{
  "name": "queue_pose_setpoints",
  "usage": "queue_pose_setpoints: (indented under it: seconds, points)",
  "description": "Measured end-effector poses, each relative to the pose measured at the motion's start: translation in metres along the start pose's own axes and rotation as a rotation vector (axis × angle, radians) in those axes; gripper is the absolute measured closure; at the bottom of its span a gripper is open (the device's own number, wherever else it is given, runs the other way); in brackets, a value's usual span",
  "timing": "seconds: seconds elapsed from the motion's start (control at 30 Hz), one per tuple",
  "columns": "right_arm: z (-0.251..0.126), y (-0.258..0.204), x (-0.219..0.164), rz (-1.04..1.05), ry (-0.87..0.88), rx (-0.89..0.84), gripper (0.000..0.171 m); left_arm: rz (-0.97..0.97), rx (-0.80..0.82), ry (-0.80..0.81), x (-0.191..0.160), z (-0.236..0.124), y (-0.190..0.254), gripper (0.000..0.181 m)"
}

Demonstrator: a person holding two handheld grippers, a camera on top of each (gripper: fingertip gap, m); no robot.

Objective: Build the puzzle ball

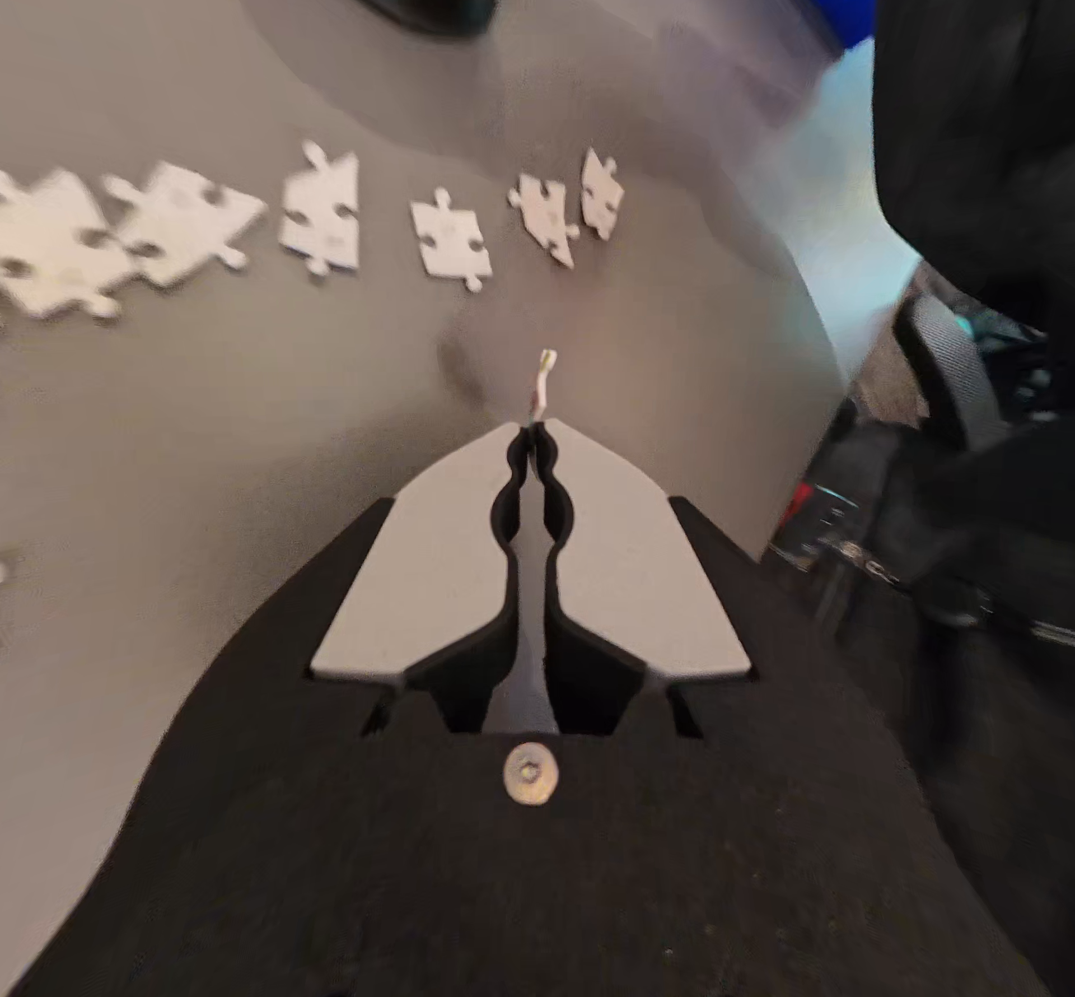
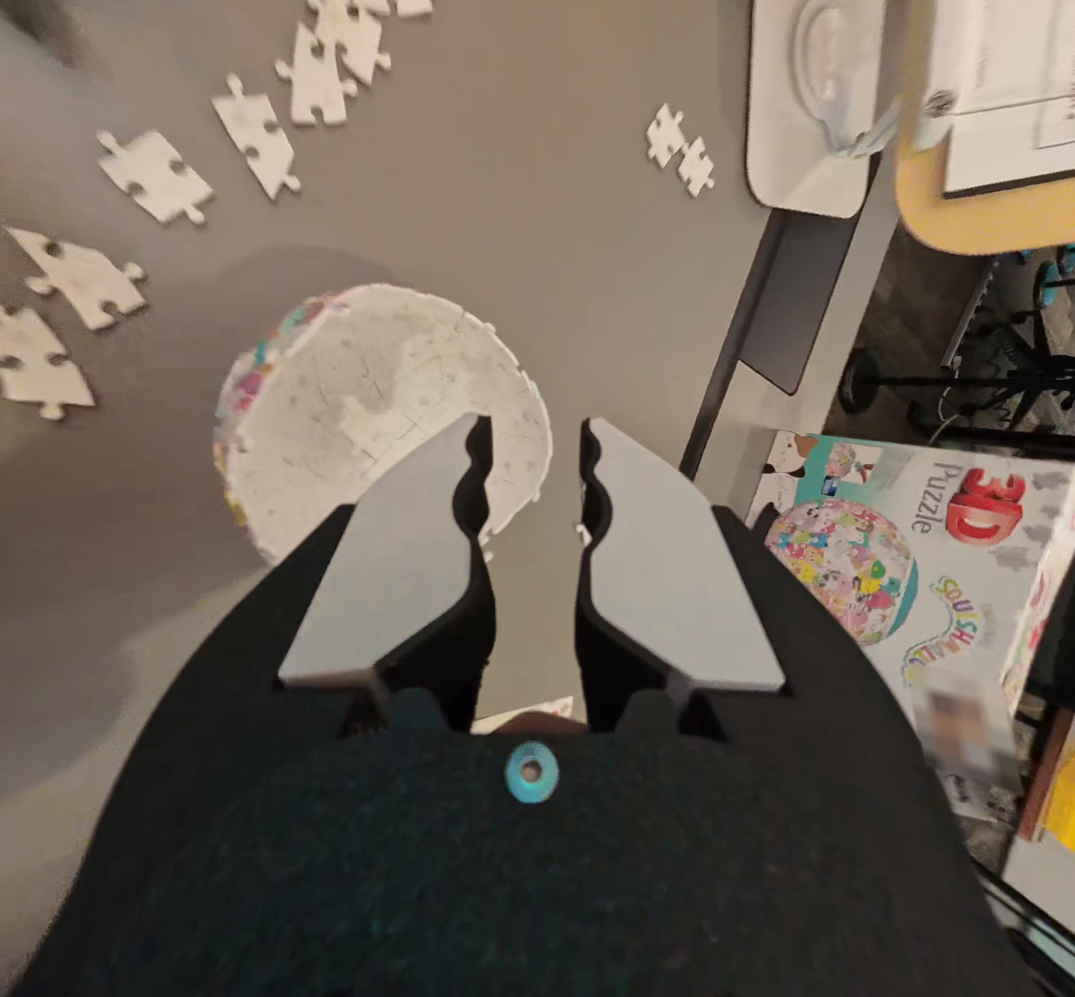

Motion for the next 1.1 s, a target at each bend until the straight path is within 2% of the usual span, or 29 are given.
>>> queue_pose_setpoints:
  seconds: [0.1,0.3,0.47,0.6,0.77,1.1]
  points:
    - [0.022,0.006,0.005,-0.042,0.001,0.064,0.142,-0.024,-0.122,-0.081,0.006,0.014,-0.010,0.179]
    - [0.050,0.017,0.010,-0.189,-0.120,0.257,0.146,0.091,-0.230,-0.014,0.008,0.014,-0.003,0.179]
    - [0.063,0.019,0.014,-0.315,-0.185,0.265,0.150,0.184,-0.383,0.035,0.019,-0.001,-0.009,0.179]
    - [0.070,0.016,0.008,-0.285,-0.224,0.339,0.149,0.270,-0.496,0.111,0.027,-0.014,-0.024,0.179]
    - [0.074,0.009,0.004,-0.263,-0.255,0.340,0.148,0.254,-0.575,0.152,0.023,-0.021,-0.025,0.179]
    - [0.084,0.012,0.001,-0.254,-0.233,0.369,0.157,0.216,-0.653,0.099,0.018,-0.016,-0.026,0.179]
Point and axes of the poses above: each gripper's, where its closed fingertips meet, z out along the fingers, x out of its top, y = z × x across the jaws, the point moved 10 cm from there along -z, back along the fingers, and after that the axes turned 12 degrees about -x, right-handed, at the moved point
